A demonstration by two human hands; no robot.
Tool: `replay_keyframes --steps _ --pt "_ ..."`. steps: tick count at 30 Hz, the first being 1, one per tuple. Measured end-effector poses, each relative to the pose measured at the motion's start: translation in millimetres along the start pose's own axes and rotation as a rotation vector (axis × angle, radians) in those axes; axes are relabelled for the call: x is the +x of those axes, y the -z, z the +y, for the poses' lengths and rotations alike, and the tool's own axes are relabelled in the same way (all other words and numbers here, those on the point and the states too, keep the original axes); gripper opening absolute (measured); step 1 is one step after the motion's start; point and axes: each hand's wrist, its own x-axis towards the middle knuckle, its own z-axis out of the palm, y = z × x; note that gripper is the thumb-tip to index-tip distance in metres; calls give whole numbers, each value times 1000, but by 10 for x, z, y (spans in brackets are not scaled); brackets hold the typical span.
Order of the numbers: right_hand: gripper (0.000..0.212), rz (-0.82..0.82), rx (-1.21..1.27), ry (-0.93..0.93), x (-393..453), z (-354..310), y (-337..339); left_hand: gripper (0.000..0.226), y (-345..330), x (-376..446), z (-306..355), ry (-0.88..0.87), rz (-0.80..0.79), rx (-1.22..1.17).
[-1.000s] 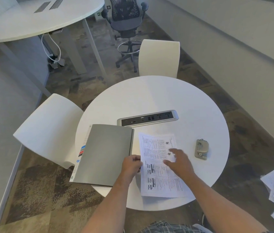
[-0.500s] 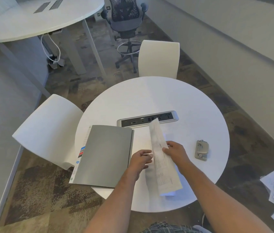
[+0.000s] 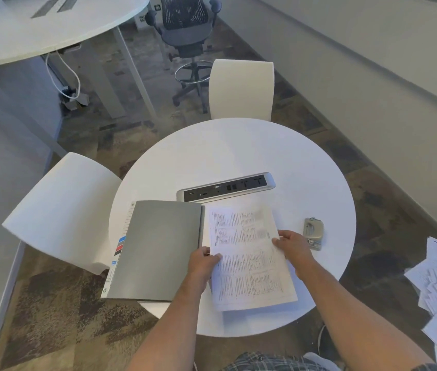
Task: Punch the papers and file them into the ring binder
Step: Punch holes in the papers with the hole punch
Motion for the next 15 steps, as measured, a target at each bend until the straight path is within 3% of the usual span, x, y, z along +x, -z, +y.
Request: replay_keyframes --steps 4,8,11,15 --pt "50 -22 -84 -72 76 127 70 6 2 42 -104 -17 39 147" --pt "38 31 -201 -69 106 125 200 10 -11 56 -139 -17 67 197" --pt "16 237 -273 -1 106 90 349 10 -13 67 -137 -3 67 208" --pt "21 563 -459 71 167 81 579 7 -19 74 -117 12 77 211"
